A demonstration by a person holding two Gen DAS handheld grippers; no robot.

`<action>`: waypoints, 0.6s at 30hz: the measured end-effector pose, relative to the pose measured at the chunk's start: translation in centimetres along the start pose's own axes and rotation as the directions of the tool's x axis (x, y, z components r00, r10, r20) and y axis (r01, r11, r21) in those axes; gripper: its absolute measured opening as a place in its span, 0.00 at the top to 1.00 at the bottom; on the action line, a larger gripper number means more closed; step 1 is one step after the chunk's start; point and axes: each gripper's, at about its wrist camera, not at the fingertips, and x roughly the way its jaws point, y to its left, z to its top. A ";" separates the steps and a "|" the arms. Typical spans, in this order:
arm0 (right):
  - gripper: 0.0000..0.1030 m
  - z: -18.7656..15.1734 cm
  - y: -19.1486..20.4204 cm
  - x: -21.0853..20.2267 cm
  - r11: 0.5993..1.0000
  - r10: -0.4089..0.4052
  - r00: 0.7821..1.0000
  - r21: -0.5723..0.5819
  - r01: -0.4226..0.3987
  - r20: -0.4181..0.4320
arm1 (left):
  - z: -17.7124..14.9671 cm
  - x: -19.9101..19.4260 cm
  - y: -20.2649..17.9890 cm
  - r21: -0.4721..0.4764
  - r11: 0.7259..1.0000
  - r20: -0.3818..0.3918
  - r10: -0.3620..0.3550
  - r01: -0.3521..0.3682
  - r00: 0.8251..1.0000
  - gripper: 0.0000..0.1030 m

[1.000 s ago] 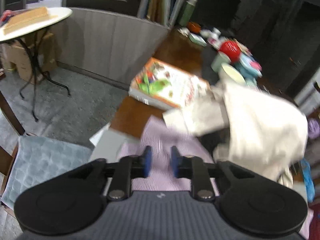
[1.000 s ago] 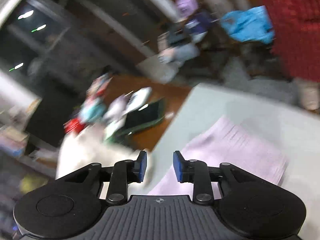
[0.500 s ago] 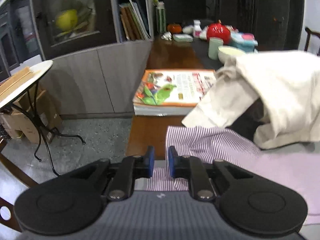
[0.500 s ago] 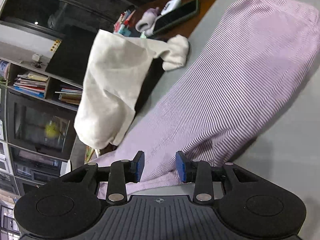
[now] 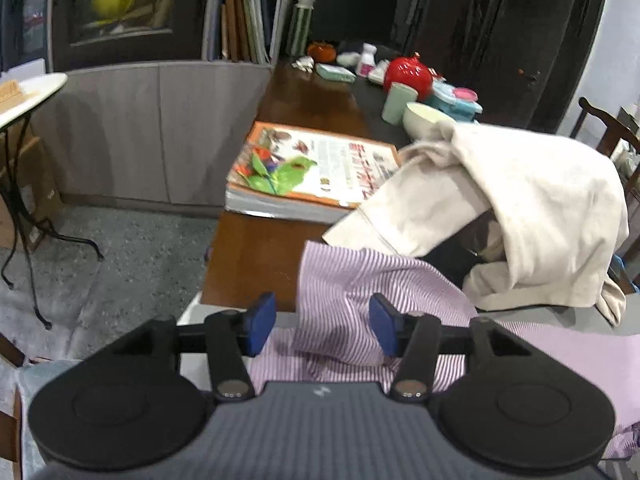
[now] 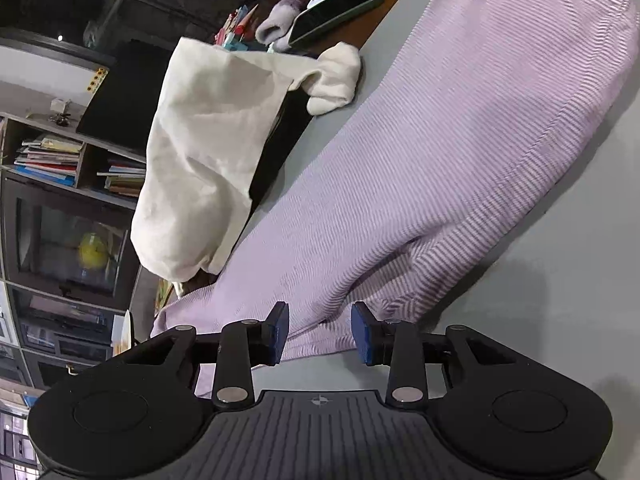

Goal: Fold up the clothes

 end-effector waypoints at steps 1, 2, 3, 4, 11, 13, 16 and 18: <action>0.66 0.0 0.1 0.1 1.000 -0.003 1.000 -0.002 0.003 -0.001 | -0.1 0.5 0.1 -0.008 1.000 -0.016 -0.006 0.006 1.000 0.67; 0.66 0.0 0.0 0.2 1.000 -0.007 1.000 0.002 0.007 0.001 | -0.1 0.9 0.2 -0.011 1.000 -0.028 -0.014 0.014 1.000 0.82; 0.66 0.1 -0.1 0.2 1.000 -0.011 1.000 0.006 0.011 0.002 | -0.1 1.1 0.2 -0.019 1.000 -0.034 -0.012 0.011 0.999 0.90; 0.66 0.1 -0.2 0.3 1.000 -0.016 1.000 0.009 0.015 0.003 | -0.2 1.3 0.6 -0.047 0.999 -0.040 -0.012 0.010 0.999 0.95; 0.66 -0.5 0.1 -0.4 1.000 -0.014 1.000 0.022 0.014 0.023 | 1.0 -3.1 1.4 -0.217 0.975 -0.009 -0.058 0.055 0.998 0.99; 0.66 -0.5 0.3 -0.8 1.000 -0.008 1.000 0.022 0.008 0.030 | 1.5 -5.0 1.6 -0.261 0.962 -0.004 -0.085 0.081 0.996 0.99; 0.66 -0.7 0.2 -0.9 1.000 -0.016 0.999 0.026 0.015 0.032 | 2.1 -7.2 2.2 -0.332 0.937 0.002 -0.114 0.108 0.993 0.99; 0.66 -0.8 0.2 -0.9 0.999 -0.021 0.999 0.029 0.020 0.034 | 2.3 -7.5 2.7 -0.346 0.933 0.005 -0.103 0.098 0.995 0.99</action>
